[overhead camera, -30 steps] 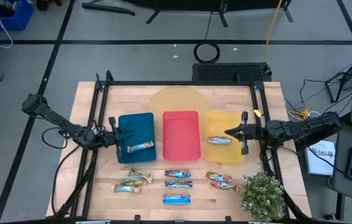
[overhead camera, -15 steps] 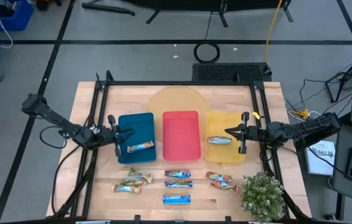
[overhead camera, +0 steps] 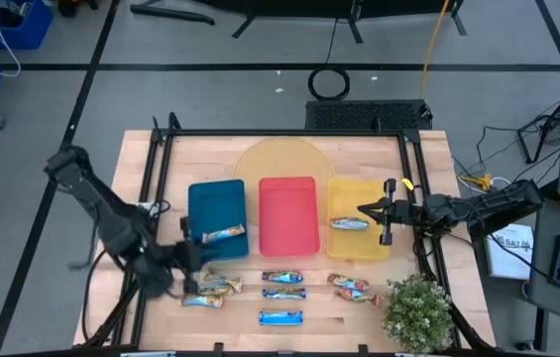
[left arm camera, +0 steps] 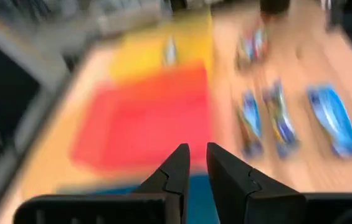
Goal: Pick and place Granola Bars by type
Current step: Put the bottom green granola bar into the blue bin
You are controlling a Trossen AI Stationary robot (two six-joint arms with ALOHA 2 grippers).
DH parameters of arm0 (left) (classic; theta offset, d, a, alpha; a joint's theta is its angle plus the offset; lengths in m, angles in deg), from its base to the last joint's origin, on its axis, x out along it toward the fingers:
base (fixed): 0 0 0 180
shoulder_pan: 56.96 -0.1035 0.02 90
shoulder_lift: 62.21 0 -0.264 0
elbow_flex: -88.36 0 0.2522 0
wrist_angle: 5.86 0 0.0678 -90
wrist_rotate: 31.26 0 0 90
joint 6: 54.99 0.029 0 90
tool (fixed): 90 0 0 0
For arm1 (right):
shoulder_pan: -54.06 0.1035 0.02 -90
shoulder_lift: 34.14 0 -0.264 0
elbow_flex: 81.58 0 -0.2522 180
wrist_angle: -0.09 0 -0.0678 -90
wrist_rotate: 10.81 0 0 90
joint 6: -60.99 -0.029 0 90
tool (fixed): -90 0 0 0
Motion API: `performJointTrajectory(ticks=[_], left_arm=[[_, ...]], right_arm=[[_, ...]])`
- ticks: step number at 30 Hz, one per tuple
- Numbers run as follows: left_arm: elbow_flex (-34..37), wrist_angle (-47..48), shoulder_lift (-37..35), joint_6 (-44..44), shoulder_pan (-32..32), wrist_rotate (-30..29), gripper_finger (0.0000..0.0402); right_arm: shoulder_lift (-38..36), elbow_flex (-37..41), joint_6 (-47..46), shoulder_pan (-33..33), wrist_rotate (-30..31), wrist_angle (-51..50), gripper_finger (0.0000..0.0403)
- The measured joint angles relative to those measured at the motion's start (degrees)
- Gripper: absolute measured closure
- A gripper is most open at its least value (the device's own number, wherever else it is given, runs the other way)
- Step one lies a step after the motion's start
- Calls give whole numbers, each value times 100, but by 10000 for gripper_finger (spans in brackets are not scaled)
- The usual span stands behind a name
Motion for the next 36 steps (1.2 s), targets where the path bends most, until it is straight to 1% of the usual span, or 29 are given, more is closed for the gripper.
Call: performJointTrajectory(ticks=[2,3,5,8,11,15,17,20,22,25,30,36], left_arm=[[-577,1103,602,-1128,132,444,339],[-795,1510,874,-1523,198,660,339],[-1080,2036,1382,-1885,352,1098,339],[-1256,2216,2018,-2067,514,1867,336],[-1370,2206,2416,-2461,559,2482,313],[-1400,2244,2667,-3188,572,2833,253],[-1394,2266,2714,-3505,587,3131,221],[-1367,2189,2722,-3855,625,3629,186],[-1358,2084,2725,-4042,667,3745,174],[-1358,2000,2722,-4184,785,3676,168],[-1324,1993,2771,-4345,914,3398,181],[-851,1539,2775,-4580,983,3453,194]], right_arm=[[0,0,-37,0,-2,0,403],[0,2,-67,0,-2,5,403],[0,2,-104,0,-2,9,403],[0,7,-116,0,-2,11,403],[0,7,-118,0,-2,11,403],[0,7,-116,0,-4,13,403],[0,7,-98,0,-3,11,403],[0,7,-69,0,-4,11,403],[0,9,-63,0,-4,11,403],[0,9,-55,0,-4,11,403],[0,9,-71,2,-4,16,403],[0,9,-104,1,-4,17,403]])
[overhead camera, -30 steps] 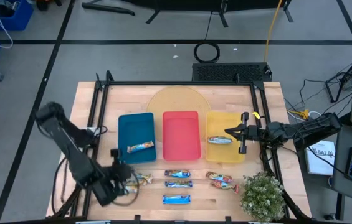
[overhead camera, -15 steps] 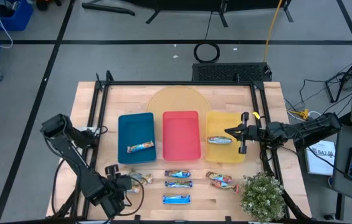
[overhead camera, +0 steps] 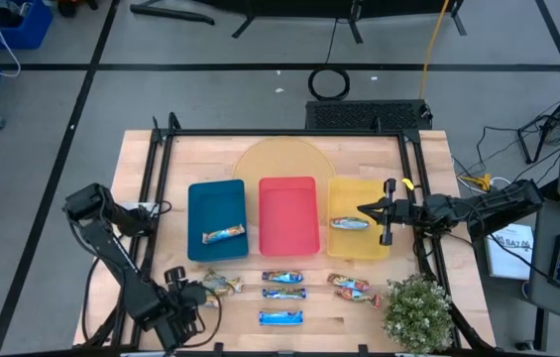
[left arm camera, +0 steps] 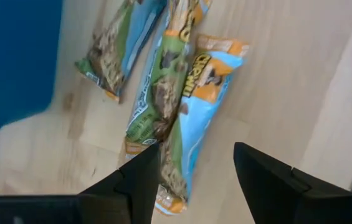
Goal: Pick and place Granola Bars by type
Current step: Put the bottom green granola bar into the blue bin
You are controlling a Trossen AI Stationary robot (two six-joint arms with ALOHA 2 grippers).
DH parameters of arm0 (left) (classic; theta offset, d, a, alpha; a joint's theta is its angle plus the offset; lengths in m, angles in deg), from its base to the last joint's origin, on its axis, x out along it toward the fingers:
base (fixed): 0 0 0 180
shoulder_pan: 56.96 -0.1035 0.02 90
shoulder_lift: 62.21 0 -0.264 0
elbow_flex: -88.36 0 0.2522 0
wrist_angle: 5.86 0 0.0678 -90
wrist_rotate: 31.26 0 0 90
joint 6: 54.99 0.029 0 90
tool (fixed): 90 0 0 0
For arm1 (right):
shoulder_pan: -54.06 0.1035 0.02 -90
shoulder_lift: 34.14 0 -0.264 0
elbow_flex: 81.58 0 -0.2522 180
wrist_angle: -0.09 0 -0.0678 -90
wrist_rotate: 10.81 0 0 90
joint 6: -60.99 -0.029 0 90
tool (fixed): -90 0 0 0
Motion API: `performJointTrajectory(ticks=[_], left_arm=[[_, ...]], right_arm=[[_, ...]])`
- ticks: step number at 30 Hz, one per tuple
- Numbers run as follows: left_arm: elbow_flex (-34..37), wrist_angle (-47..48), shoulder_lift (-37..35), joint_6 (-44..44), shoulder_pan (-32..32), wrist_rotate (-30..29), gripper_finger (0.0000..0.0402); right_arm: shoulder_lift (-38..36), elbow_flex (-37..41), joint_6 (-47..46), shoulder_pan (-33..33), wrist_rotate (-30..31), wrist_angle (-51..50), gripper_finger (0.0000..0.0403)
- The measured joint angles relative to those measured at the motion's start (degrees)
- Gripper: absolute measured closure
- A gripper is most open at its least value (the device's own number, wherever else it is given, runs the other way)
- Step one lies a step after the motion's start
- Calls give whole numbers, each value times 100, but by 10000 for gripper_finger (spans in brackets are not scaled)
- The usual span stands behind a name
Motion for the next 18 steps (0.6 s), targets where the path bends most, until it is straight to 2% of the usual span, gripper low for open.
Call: performJointTrajectory(ticks=[8,14,18], left_arm=[[728,-576,0,-350,53,473,188],[1186,-1284,-2,-253,53,470,188],[1268,-1354,-25,-149,61,408,188]], right_arm=[[2,0,-1,0,0,-1,403],[0,2,-84,1,0,-3,403],[0,2,-191,1,-2,-6,403]])
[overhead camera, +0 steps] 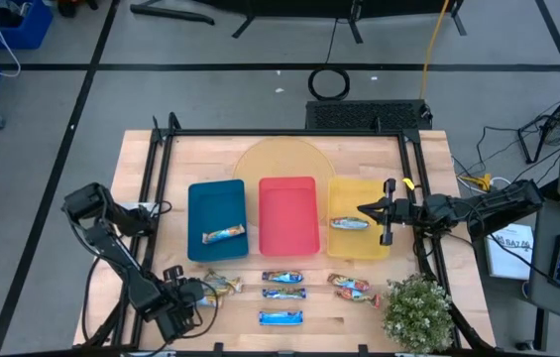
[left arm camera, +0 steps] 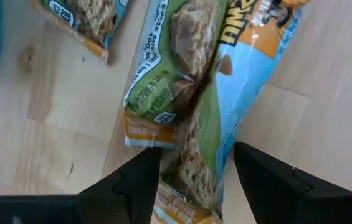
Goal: Pick and place Granola Bars by type
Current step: Put the bottom green granola bar into the blue bin
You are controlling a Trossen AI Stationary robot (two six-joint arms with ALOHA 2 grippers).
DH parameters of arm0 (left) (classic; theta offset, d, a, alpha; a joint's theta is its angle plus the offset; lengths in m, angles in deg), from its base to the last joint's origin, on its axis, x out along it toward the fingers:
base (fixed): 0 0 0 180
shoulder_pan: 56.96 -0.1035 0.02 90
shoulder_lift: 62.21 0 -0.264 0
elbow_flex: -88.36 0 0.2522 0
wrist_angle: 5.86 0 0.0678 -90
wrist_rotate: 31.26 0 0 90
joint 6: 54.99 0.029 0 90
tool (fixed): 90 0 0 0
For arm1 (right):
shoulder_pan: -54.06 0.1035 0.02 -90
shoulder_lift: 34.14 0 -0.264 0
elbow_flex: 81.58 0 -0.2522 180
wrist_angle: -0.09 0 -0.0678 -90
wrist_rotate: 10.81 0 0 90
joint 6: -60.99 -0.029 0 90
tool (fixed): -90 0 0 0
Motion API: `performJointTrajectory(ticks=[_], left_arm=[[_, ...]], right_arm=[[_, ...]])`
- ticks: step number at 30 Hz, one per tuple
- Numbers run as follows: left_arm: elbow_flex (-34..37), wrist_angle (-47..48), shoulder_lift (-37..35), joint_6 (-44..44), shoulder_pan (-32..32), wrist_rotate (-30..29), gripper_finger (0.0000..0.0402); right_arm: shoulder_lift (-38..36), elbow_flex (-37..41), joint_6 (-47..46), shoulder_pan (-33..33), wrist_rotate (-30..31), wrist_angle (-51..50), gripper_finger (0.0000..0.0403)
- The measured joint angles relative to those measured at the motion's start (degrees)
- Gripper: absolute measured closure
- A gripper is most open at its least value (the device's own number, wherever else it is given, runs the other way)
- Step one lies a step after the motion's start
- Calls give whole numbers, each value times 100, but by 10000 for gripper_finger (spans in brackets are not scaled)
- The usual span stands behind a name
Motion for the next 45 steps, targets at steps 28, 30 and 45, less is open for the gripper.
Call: performJointTrajectory(ticks=[28,30,45], left_arm=[[-833,924,-1105,1588,-244,-361,345],[-1066,1499,-1243,1751,-477,-707,353],[93,1674,-1542,4868,-3858,-1475,363]], right_arm=[[4,0,-27,0,0,-127,403],[4,0,-21,0,0,-127,403],[4,-1,28,0,0,-172,403]])
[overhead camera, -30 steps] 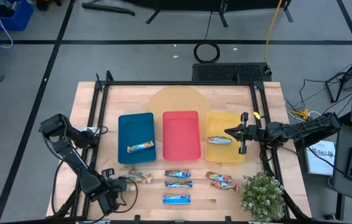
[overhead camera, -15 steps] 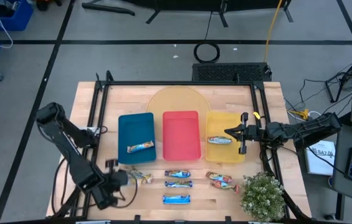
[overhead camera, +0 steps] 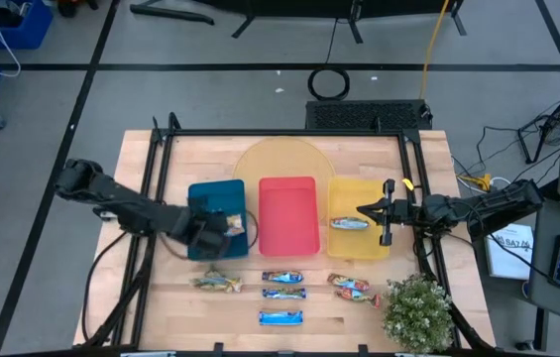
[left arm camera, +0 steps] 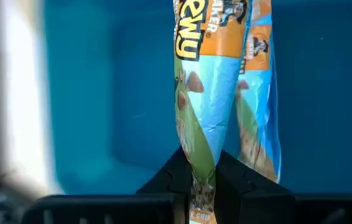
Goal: Pick and place Granola Bars by type
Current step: Put the bottom green granola bar into the blue bin
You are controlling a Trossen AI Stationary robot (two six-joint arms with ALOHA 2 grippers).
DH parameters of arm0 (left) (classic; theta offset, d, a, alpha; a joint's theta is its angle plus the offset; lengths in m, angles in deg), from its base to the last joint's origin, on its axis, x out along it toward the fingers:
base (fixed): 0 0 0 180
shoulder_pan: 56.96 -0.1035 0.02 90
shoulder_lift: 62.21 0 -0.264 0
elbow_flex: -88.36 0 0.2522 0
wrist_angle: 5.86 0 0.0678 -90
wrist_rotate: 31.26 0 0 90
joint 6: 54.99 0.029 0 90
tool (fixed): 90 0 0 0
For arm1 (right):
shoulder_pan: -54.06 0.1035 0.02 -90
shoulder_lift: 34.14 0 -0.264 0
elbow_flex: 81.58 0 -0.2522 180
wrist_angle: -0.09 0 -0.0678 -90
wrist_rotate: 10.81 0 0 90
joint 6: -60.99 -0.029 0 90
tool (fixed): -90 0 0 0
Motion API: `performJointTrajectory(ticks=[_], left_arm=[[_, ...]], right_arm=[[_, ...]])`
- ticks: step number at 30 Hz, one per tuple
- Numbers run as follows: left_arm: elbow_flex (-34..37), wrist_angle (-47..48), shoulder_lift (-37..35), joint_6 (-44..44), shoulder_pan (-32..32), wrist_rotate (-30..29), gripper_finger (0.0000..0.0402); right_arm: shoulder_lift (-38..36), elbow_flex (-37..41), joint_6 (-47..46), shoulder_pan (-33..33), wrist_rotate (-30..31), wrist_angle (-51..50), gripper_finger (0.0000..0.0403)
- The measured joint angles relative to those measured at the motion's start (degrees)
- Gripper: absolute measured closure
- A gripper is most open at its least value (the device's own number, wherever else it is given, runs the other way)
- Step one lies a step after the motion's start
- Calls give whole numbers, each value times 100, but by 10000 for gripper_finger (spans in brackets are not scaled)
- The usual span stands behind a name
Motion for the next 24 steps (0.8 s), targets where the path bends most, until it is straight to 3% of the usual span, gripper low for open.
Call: performJointTrajectory(ticks=[6,12,18,21,24], left_arm=[[798,-1117,2,577,-608,785,375],[1121,-1447,0,588,-722,1126,359],[1233,-1667,0,662,-721,1545,371],[1165,-1581,0,685,-722,1542,353],[1040,-1524,0,689,-722,1539,308]], right_arm=[[0,0,5,0,-1,-5,403],[0,2,4,-1,-1,-17,403],[0,1,3,0,-1,-27,403],[0,-1,3,0,2,-28,403],[0,1,2,0,4,-38,403]])
